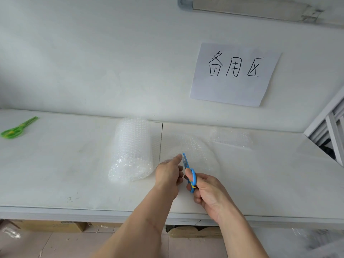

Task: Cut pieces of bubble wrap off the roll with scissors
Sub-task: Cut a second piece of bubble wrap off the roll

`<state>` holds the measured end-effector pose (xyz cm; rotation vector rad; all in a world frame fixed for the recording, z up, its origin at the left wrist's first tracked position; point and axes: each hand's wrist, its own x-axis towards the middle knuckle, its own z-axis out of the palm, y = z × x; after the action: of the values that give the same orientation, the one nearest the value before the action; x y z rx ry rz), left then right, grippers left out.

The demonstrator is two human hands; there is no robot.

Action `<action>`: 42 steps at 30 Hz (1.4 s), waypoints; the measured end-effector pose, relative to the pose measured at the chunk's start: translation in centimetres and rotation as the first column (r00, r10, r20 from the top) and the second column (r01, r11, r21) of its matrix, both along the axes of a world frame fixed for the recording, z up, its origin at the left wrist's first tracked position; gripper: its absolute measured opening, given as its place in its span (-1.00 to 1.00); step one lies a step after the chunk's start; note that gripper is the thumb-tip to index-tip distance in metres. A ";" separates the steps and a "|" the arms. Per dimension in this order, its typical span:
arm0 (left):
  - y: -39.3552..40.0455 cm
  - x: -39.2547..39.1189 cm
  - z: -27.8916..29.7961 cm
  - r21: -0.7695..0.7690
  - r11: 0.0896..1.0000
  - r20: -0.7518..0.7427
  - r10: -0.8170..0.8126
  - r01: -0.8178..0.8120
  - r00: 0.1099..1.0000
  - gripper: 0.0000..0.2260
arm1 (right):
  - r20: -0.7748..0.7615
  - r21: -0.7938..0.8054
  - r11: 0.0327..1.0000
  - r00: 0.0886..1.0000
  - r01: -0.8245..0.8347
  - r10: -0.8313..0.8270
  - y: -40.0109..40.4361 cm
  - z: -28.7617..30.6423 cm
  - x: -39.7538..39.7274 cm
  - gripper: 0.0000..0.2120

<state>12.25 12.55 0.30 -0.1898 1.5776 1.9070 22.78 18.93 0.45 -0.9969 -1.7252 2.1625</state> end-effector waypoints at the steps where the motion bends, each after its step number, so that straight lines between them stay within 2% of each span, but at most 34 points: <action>1: 0.2 -0.1 0.2 -0.008 1.000 0.031 0.017 -0.016 0.999 -0.77 | -0.003 0.002 1.000 1.000 -0.003 0.003 0.0 0.0 0.0 -0.54; 4: 0.7 -0.2 0.5 0.026 0.999 0.096 0.018 -0.021 0.995 -0.80 | -0.015 0.014 1.000 1.000 -0.014 0.014 -0.1 0.2 -0.1 -0.49; 10: 1.6 1.0 0.8 0.041 0.997 0.050 0.059 -0.061 0.997 -0.91 | -0.030 0.004 1.000 1.000 -0.008 0.008 0.2 0.2 0.2 -0.55; 17: 1.7 0.5 -0.5 -0.006 0.999 0.032 0.049 -0.048 0.998 -0.87 | -0.010 -0.009 1.000 1.000 -0.021 0.021 0.5 0.0 0.1 -0.63; 21: 1.8 0.5 -0.6 -0.003 0.999 0.015 0.041 -0.041 0.999 -0.87 | 0.010 0.012 0.999 0.999 -0.030 0.030 0.6 0.3 0.0 -0.58; 25: 1.7 0.9 -0.2 -0.010 0.999 -0.021 0.034 -0.035 0.999 -0.87 | 0.013 0.029 0.999 1.000 -0.015 0.015 0.8 0.4 0.0 -0.44; 31: 1.7 1.1 -0.2 -0.031 0.999 -0.044 0.021 -0.022 0.999 -0.85 | 0.023 0.050 0.999 1.000 0.014 -0.015 0.9 0.3 0.2 -0.63; 39: 1.5 1.2 -0.5 -0.058 0.998 -0.061 -0.019 0.016 0.998 -0.86 | 0.047 0.028 0.999 0.999 0.015 -0.016 0.7 0.8 -0.2 -0.68; 42: 1.4 1.4 -0.2 -0.055 0.998 -0.062 -0.016 0.013 0.998 -0.84 | 0.038 0.026 0.999 0.998 0.042 -0.043 0.7 0.6 -0.2 -0.62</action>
<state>13.69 13.90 0.08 -0.1431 1.6691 1.8764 22.55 19.67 1.02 -1.0654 -1.7268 2.1042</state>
